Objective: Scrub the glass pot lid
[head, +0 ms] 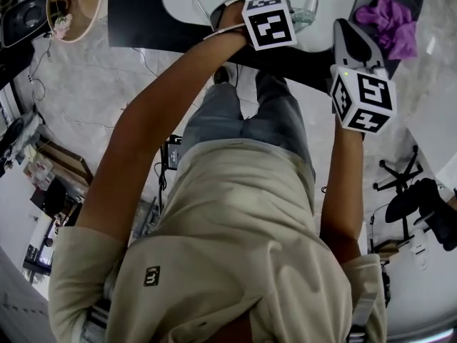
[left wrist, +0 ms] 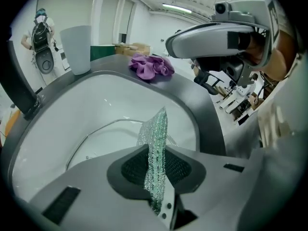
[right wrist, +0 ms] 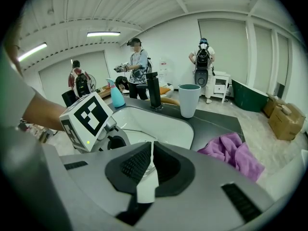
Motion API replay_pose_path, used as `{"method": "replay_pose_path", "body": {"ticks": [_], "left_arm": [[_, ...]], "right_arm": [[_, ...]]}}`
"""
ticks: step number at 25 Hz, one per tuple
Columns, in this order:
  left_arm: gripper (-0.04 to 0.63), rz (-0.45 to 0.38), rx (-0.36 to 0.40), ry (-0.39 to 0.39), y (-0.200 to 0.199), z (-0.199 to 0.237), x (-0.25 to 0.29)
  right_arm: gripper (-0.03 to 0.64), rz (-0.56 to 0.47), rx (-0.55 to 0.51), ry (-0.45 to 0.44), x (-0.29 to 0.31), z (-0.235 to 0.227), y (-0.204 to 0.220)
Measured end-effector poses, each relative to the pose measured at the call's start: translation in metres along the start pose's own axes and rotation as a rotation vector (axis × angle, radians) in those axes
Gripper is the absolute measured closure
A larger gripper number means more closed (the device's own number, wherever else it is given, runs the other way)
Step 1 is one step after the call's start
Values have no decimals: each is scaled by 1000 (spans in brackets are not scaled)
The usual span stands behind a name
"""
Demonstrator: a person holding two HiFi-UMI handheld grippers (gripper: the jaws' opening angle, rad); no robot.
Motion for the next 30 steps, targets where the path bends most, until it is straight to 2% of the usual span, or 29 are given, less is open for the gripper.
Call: {"method": "replay_pose_path", "body": {"ticks": [2, 5, 9, 18, 23, 26, 30], "left_arm": [[512, 7, 3, 9, 2, -4, 0], [512, 23, -14, 61, 8, -16, 5], [514, 53, 13, 8, 20, -10, -3], [513, 210, 0, -6, 94, 0, -38], [514, 302, 61, -88, 120, 22, -75], [514, 300, 52, -89, 124, 20, -94], [514, 237, 55, -145, 115, 15, -129]], "right_arm": [[589, -1, -3, -3, -1, 1, -2], [589, -4, -8, -6, -2, 3, -4], [589, -7, -14, -9, -6, 7, -5], [589, -25, -46, -21, -15, 32, -27], [589, -56, -74, -22, -27, 49, -54], [589, -75, -93, -19, -35, 56, -67], [589, -100, -118, -20, -50, 72, -84]]}}
Point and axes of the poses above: the fingertips, and each gripper's own axes: x forward along the fingers, z to its left, y out of its underside, the point moved 2 cm from there along -x, backward along the fingers, and after that the axes turned 4 degrees about y, right-handed, at the moved point
